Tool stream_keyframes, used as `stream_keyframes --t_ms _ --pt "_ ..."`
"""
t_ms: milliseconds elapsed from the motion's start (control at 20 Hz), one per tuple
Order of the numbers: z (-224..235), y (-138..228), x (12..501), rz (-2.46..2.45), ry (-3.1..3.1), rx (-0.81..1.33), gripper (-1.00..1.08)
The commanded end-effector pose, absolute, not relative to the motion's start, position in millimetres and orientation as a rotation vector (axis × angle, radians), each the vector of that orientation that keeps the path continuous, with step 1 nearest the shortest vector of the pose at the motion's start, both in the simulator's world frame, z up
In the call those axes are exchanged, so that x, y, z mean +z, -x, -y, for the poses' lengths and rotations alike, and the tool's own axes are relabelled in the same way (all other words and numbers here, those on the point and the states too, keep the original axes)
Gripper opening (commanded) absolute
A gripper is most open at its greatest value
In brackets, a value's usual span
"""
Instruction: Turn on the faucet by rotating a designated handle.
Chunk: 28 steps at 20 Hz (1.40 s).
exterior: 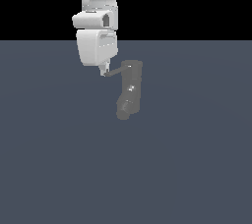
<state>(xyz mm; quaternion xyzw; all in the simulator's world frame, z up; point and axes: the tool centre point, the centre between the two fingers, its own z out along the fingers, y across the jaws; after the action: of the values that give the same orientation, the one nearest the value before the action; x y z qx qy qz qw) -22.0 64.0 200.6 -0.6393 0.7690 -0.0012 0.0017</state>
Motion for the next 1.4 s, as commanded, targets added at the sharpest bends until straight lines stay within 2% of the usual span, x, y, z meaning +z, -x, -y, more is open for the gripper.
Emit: stream_keyframes --t_ms 0,350,1200,1350 --pt "-57.5 30.4 200.5 -2.418 2.005 -0.001 -1.0" --pt "-52.9 40.2 200.8 -2.412 2.01 -0.004 -1.0" --pt "54.5 58.8 200.8 -2.417 2.007 0.0 -1.0" --pt "36.3 54.1 200.8 -2.386 2.04 0.001 -1.0"
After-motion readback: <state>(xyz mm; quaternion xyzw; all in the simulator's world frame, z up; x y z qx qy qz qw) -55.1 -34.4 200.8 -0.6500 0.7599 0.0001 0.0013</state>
